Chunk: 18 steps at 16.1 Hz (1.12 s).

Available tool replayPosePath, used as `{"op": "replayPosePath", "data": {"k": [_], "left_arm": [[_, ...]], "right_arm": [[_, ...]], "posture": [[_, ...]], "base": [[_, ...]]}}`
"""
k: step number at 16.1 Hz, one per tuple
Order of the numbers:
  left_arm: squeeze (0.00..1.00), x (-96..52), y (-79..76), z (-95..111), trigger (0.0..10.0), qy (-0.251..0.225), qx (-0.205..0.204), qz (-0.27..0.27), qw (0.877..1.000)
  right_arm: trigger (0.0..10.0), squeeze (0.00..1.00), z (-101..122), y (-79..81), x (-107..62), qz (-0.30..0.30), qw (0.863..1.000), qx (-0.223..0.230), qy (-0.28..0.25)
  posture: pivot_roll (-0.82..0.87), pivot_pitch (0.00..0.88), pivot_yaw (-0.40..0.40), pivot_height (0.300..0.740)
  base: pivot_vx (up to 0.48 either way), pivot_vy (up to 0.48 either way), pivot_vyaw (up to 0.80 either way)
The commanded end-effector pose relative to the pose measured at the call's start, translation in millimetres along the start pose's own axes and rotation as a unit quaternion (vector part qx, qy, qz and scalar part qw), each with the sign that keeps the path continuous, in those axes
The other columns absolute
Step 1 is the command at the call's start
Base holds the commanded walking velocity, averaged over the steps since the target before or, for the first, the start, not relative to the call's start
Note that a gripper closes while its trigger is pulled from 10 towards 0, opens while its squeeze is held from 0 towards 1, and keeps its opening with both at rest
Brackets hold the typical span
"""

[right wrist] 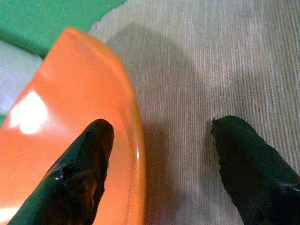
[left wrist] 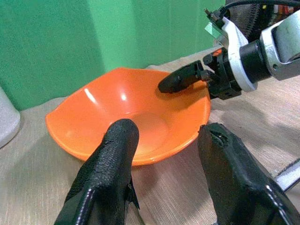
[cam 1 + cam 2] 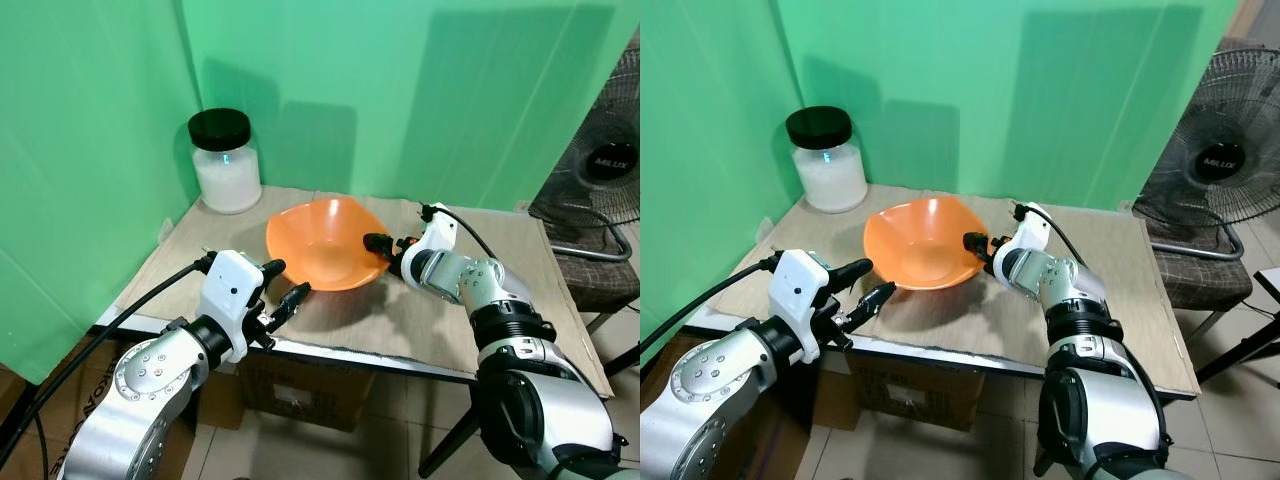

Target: Setting the table

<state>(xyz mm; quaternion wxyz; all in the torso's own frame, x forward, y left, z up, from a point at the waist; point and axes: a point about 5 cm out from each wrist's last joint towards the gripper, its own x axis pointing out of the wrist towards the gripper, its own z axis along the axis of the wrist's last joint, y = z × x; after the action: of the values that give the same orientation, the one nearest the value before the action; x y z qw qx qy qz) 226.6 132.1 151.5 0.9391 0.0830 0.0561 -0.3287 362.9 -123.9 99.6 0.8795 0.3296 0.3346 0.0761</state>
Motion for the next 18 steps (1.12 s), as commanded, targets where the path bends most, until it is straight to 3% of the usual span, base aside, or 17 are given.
{"op": "replayPosePath", "data": {"k": [1,5,18], "left_arm": [[0.00,2.0,-1.6,-1,10.0,0.009,-0.001,-0.012,1.000],[0.00,0.9,-0.9,-2,10.0,0.012,-0.002,-0.013,1.000],[0.00,-0.4,6.5,-1,10.0,0.015,0.009,-0.009,1.000]], "right_arm": [[0.0,0.00,-8,1.4,3.5,0.000,1.000,0.023,0.018],[0.0,0.00,-17,2.1,6.9,0.009,0.997,0.070,0.024],[0.0,0.00,-15,3.3,6.5,0.039,0.992,0.121,0.016]], "posture": [[-0.08,0.000,-0.005,0.740],[-0.07,0.000,-0.004,0.740],[-0.05,0.000,0.015,0.740]], "base": [[0.000,0.000,0.00],[0.000,0.000,0.00],[0.000,0.000,0.00]]}}
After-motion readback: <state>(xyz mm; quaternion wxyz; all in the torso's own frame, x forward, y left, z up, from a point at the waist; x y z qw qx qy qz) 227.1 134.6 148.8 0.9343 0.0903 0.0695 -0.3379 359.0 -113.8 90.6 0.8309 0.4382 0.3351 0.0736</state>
